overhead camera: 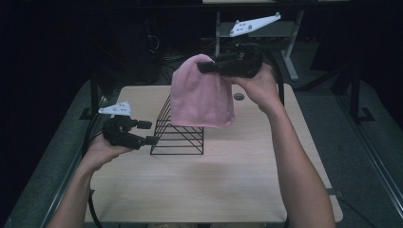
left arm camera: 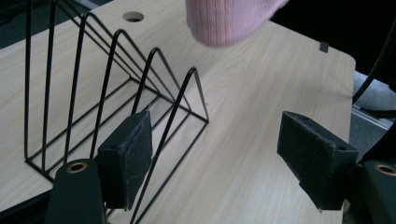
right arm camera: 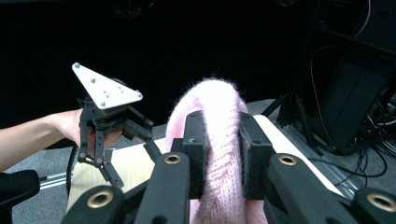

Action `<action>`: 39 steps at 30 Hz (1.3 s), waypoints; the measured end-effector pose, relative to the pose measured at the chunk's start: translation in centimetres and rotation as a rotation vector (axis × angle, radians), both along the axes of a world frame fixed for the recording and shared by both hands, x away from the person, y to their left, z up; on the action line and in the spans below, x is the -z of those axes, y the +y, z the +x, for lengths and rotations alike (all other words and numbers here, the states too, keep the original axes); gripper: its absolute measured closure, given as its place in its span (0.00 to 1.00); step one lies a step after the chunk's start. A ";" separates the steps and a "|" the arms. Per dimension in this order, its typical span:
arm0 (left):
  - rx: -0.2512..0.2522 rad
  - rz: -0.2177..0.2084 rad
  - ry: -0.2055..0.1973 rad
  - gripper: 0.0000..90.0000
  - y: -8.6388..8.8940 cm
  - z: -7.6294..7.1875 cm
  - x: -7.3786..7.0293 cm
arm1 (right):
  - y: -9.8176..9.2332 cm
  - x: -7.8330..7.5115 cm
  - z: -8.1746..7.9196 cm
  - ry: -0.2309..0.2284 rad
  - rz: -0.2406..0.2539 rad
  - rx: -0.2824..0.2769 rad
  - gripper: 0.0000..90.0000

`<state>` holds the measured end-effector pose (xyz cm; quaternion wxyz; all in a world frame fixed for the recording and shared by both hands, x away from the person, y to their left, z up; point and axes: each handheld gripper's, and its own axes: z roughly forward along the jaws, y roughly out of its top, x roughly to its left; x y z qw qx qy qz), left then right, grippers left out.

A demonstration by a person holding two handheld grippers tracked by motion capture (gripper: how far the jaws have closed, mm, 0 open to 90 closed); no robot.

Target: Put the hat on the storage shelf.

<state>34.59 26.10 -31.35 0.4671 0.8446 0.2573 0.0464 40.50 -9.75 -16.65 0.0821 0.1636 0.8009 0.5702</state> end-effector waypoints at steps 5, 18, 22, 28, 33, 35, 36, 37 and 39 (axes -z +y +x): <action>0.007 -0.001 0.004 0.29 -0.2 0.6 -0.4 | 1.2 -0.1 0.2 -0.004 -0.010 -0.024 0.84; 0.032 -0.065 0.013 0.36 -0.3 1.8 -1.8 | 3.8 -0.8 0.3 -0.016 -0.007 -0.063 0.84; 0.030 -0.094 0.019 0.44 -0.2 2.3 -1.8 | 4.5 -1.0 0.4 -0.025 -0.008 -0.077 0.84; 0.048 -0.120 0.015 0.71 0.1 2.7 -1.7 | 5.3 -1.1 0.7 -0.029 -0.005 -0.085 0.84; 0.046 -0.104 0.007 0.85 0.3 3.0 -1.7 | 5.6 -1.0 1.1 -0.028 -0.013 -0.079 0.84; 0.042 -0.096 0.005 0.85 0.3 3.1 -1.7 | 5.6 -0.9 1.2 -0.028 -0.014 -0.078 0.84; 0.038 -0.100 0.006 0.86 0.4 3.3 -1.6 | 5.7 -0.7 1.4 -0.021 -0.010 -0.071 0.84; 0.019 -0.098 0.003 0.86 0.6 3.5 -1.5 | 5.7 -0.6 1.5 -0.021 -0.006 -0.065 0.84; 0.006 -0.086 -0.002 0.87 0.7 3.6 -1.4 | 5.7 -0.2 1.8 -0.013 -0.008 -0.056 0.84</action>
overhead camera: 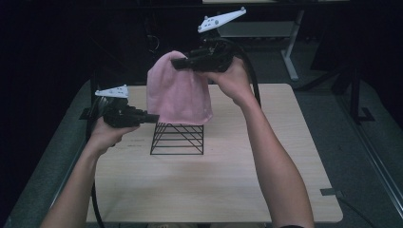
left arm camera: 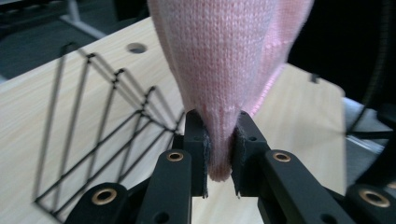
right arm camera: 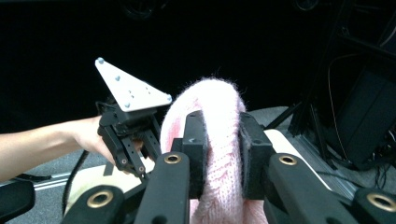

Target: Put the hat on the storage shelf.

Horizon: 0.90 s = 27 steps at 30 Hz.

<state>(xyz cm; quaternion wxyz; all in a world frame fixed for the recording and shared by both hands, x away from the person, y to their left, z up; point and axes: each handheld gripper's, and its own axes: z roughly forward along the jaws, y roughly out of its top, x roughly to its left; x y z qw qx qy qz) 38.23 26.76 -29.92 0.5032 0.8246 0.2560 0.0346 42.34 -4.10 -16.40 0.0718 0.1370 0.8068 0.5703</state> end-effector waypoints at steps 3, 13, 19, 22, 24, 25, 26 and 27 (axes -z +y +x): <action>-0.030 0.020 0.004 0.87 0.1 0.4 0.4 | 0.0 0.4 0.4 0.007 -0.007 0.009 0.84; -0.069 0.084 0.025 0.87 0.0 1.4 1.6 | 0.2 2.4 2.1 0.050 -0.032 0.045 0.84; -0.079 0.106 0.034 0.87 0.1 1.6 1.9 | 0.5 2.7 2.3 0.059 -0.026 0.031 0.84; -0.082 0.132 0.027 0.87 0.5 1.5 2.0 | 0.7 3.2 1.9 0.059 -0.028 0.014 0.84; -0.086 0.131 0.041 0.87 0.7 1.4 2.4 | 0.8 3.4 1.7 0.060 -0.037 0.009 0.84; -0.086 0.131 0.041 0.87 0.7 1.4 2.4 | 0.8 3.4 1.7 0.060 -0.037 0.009 0.84; -0.091 0.132 0.048 0.87 0.7 1.2 2.8 | 1.0 3.7 1.6 0.064 -0.046 0.002 0.84; -0.091 0.132 0.048 0.87 0.7 1.2 2.8 | 1.0 3.7 1.6 0.064 -0.046 0.002 0.84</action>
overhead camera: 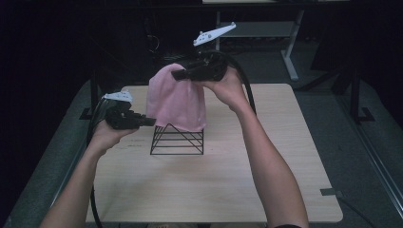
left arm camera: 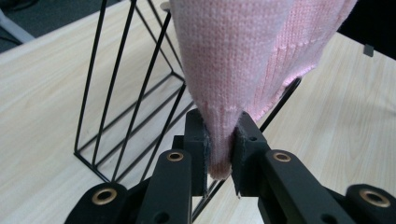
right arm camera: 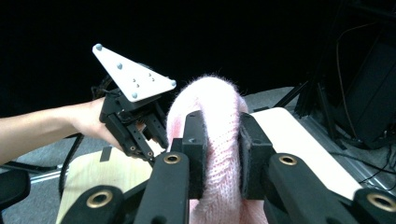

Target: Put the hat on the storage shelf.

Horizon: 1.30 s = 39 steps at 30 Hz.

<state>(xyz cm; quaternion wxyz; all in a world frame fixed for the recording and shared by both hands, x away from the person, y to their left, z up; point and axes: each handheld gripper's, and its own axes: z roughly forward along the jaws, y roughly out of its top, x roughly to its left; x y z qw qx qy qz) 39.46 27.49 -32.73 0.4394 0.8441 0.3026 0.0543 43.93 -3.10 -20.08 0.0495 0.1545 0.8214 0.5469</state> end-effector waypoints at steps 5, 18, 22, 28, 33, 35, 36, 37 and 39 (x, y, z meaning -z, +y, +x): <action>0.003 0.041 -0.003 0.87 0.0 -0.2 0.3 | 0.4 0.4 -0.4 0.007 -0.020 -0.020 0.84; 0.016 0.112 -0.016 0.87 -0.4 -0.6 1.5 | 0.6 1.3 -1.3 0.017 -0.052 -0.039 0.83; 0.017 0.136 -0.013 0.87 -0.5 -0.6 1.9 | 0.8 1.8 -1.3 0.029 -0.055 -0.043 0.83; 0.026 0.191 -0.017 0.87 -0.6 -0.5 2.2 | 1.2 2.4 -1.4 0.032 -0.057 -0.049 0.83; 0.016 0.199 -0.008 0.87 -0.5 -0.6 2.7 | 1.4 2.9 -1.4 0.044 -0.070 -0.055 0.83; 0.014 0.201 -0.002 0.87 -0.4 -0.7 3.0 | 1.5 3.1 -1.4 0.043 -0.074 -0.060 0.83; 0.014 0.204 -0.001 0.87 -0.4 -0.7 3.2 | 1.6 3.2 -1.5 0.048 -0.075 -0.060 0.83; 0.014 0.207 0.002 0.87 -0.4 -0.8 3.3 | 1.7 3.3 -1.5 0.050 -0.077 -0.064 0.83; 0.014 0.216 0.005 0.87 -0.4 -0.8 3.5 | 1.9 3.5 -1.5 0.055 -0.080 -0.067 0.83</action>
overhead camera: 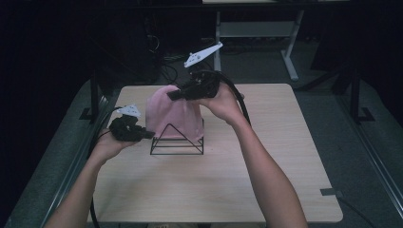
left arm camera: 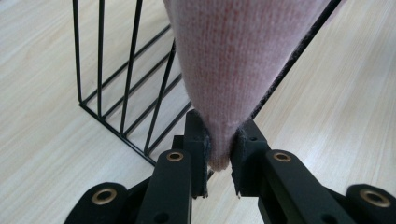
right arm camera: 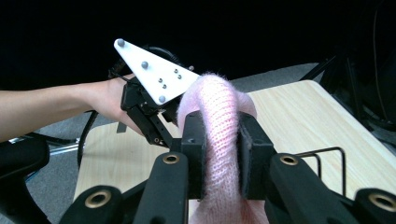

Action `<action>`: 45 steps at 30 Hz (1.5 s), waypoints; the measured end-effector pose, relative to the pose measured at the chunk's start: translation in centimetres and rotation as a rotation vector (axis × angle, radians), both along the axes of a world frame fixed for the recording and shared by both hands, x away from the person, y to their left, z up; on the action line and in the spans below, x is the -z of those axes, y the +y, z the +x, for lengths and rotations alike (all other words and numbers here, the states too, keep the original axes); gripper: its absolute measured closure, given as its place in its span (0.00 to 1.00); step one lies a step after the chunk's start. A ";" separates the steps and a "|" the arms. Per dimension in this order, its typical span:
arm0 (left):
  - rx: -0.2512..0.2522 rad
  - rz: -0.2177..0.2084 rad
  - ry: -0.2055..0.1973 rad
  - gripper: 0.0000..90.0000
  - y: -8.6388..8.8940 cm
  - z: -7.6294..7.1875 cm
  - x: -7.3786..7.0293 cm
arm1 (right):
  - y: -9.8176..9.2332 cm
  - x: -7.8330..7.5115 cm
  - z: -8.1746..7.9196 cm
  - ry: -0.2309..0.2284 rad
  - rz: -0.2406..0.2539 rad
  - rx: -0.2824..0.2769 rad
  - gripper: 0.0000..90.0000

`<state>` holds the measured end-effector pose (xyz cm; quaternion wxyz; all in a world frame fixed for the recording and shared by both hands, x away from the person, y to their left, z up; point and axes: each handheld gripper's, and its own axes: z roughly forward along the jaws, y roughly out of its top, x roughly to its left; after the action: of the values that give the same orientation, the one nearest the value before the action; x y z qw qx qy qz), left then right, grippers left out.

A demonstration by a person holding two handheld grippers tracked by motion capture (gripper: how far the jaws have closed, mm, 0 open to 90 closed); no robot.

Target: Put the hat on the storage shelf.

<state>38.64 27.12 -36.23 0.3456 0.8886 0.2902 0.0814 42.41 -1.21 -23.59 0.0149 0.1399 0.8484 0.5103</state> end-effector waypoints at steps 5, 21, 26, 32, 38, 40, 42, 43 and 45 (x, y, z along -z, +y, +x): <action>0.002 0.030 0.013 0.87 0.0 0.0 0.4 | 0.2 0.7 0.0 0.010 -0.006 -0.003 0.83; 0.012 0.101 0.029 0.86 -0.5 0.1 1.5 | 0.0 2.4 -0.1 0.047 -0.001 -0.003 0.83; 0.003 0.100 0.040 0.86 -0.2 0.1 2.2 | 0.2 3.1 -0.2 0.058 -0.005 -0.003 0.82; -0.010 0.110 0.048 0.86 -0.1 0.2 3.0 | 0.4 4.1 -0.1 0.066 -0.022 -0.009 0.82; -0.018 0.121 0.070 0.85 0.1 0.3 3.9 | 0.4 4.8 -0.1 0.086 -0.038 -0.006 0.82; -0.026 0.120 0.077 0.85 0.1 0.3 4.3 | 0.5 5.2 -0.1 0.095 -0.044 -0.007 0.81; -0.029 0.119 0.083 0.85 0.1 0.3 4.4 | 0.5 5.4 0.0 0.100 -0.046 -0.007 0.81; -0.031 0.120 0.089 0.84 0.1 0.3 4.5 | 0.5 5.5 0.0 0.101 -0.046 -0.006 0.81; -0.024 0.140 0.087 0.84 0.0 0.4 4.6 | 0.6 5.8 0.1 0.112 -0.049 -0.005 0.81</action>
<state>39.04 27.13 -40.85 0.2685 0.9098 0.3093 0.0669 42.52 -0.56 -29.41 -0.0306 0.1656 0.8606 0.4806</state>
